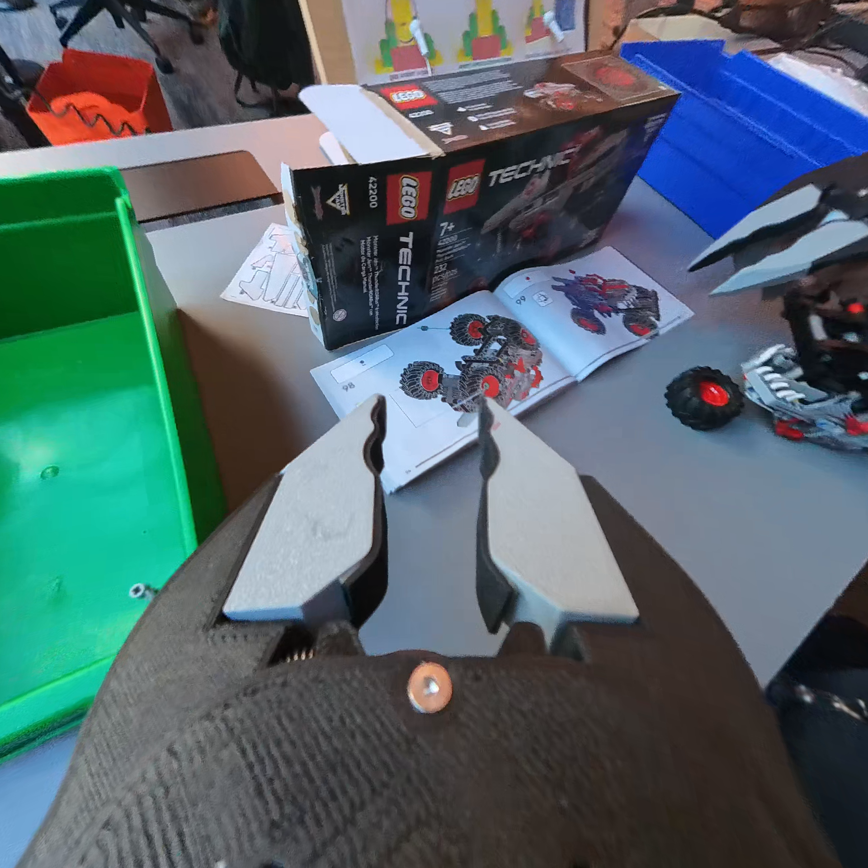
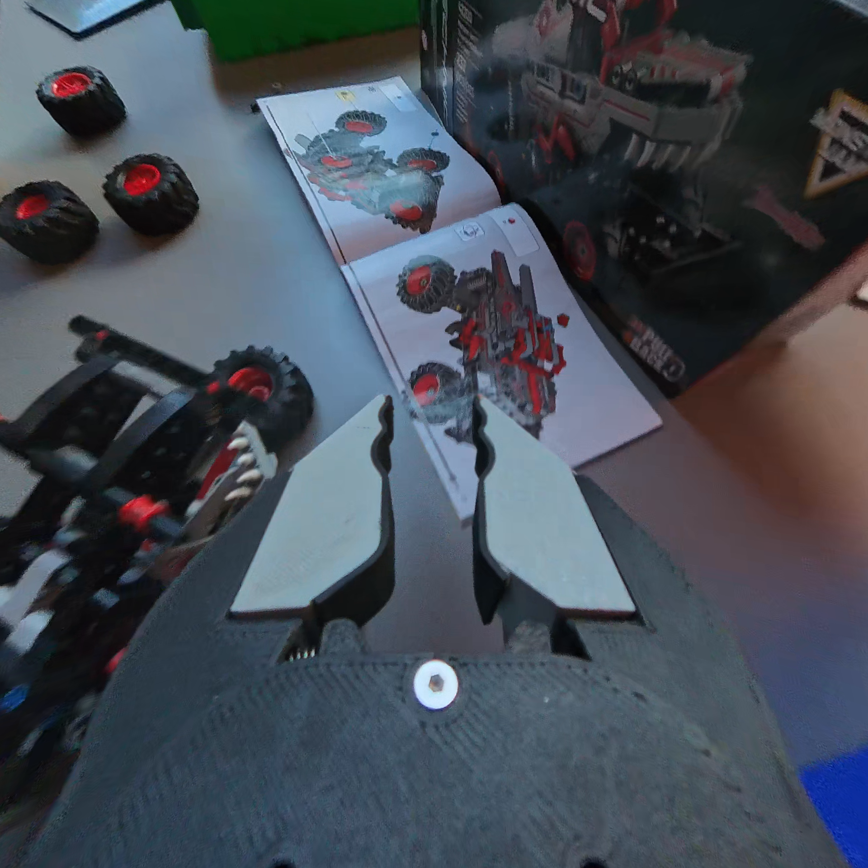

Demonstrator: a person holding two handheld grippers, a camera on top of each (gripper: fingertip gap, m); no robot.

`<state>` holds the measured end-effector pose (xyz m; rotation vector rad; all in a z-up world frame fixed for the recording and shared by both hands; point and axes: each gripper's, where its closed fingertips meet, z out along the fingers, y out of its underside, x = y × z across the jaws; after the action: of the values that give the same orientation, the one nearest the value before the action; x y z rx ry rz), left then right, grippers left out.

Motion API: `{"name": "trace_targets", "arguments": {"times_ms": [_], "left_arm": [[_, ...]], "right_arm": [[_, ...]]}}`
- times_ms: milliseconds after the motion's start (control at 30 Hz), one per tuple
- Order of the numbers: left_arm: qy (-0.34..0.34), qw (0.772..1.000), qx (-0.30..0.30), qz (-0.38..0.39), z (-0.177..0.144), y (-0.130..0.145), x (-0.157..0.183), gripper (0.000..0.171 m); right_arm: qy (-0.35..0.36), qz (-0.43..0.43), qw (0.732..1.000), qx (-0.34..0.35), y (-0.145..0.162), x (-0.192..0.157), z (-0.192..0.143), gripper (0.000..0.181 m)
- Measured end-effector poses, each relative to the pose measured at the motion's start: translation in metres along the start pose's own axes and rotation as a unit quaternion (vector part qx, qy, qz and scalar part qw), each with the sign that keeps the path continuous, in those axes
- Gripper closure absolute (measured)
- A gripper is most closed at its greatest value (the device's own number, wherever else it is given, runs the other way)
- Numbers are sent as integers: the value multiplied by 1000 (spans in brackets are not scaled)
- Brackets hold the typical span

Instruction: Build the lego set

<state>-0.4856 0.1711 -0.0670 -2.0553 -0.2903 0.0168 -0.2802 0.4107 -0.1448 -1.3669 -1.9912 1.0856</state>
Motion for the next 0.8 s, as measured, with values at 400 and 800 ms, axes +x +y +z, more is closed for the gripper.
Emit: {"name": "trace_targets", "arguments": {"times_ms": [400,800], "left_arm": [[59,994,-27,89,-41,65,37,138],[113,990,-22,77,-84,97,36,139]], "right_arm": [[148,115,981,53,25,-82,-132,137],[226,146,962,57,57,-174,-148,103]]}}
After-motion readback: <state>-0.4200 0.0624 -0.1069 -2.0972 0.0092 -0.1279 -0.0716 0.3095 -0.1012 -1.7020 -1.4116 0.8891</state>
